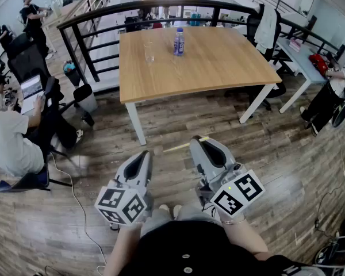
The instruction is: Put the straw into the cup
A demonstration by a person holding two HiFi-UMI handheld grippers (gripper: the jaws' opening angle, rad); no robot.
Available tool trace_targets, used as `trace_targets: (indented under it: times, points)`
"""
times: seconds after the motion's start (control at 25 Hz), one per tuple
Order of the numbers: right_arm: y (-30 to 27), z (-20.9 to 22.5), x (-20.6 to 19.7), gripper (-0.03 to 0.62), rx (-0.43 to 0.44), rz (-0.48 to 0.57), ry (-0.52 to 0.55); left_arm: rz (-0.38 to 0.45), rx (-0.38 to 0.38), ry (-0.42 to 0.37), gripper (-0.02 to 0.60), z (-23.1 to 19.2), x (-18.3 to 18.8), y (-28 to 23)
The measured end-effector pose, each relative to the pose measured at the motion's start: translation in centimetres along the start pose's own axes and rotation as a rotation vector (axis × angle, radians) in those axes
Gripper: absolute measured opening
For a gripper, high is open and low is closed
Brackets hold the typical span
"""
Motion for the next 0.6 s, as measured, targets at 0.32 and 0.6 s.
trace_targets:
  times: [0.32,0.6]
  points:
    - [0.4,0.8,-0.4,0.014,0.008,-0.022,-0.004,-0.002,-0.012,0.046,0.020,0.8,-0.2,-0.4]
    - [1.7,1.8,0.2,0.014,-0.034,0.040,-0.008,0.011,-0.016,0.031,0.020,2.0,-0.6,-1.0]
Point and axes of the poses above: the fingertips, and each gripper's own axes: y backward along the fingers, z to its right, x out of its top, the point moved 6 cm from there along y, backward along the fingers, and after that the axes turned 8 degrees about -z, right-handed, at the moved point
